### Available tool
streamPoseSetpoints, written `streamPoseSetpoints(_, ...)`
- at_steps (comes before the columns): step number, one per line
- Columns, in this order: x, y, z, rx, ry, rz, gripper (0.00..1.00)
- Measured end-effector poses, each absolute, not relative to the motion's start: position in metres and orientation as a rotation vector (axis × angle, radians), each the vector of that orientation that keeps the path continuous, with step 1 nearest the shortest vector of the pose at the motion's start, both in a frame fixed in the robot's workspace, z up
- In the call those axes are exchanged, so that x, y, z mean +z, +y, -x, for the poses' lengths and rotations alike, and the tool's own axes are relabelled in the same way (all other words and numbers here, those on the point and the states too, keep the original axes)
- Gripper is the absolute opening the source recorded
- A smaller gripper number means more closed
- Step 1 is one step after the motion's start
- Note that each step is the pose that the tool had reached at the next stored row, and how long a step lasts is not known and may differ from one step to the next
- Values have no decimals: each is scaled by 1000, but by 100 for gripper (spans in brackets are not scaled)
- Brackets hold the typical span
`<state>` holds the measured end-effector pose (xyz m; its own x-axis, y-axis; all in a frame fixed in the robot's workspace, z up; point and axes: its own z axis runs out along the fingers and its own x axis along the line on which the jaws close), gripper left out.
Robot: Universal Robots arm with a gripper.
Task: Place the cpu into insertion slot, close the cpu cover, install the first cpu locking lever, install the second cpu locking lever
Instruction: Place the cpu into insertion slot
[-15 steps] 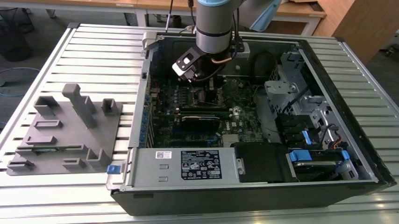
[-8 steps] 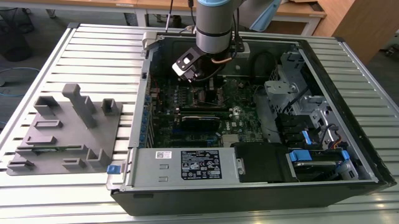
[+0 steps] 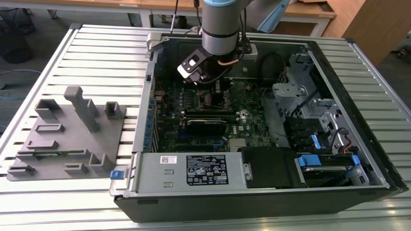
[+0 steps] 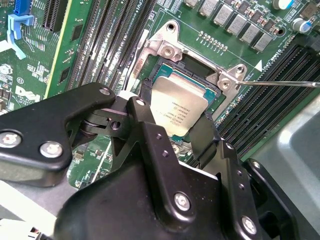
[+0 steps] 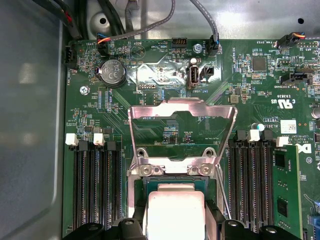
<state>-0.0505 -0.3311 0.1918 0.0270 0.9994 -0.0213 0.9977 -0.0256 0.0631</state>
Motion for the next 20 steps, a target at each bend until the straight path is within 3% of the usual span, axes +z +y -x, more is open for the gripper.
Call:
streamPoseSetpoints(7,191,-331,50,46,2150,-2207,55)
streamPoseSetpoints(8,192,-331,50,45,2150,-2207,61)
streamPoseSetpoints(20,197,-331,50,44,2150,-2207,61)
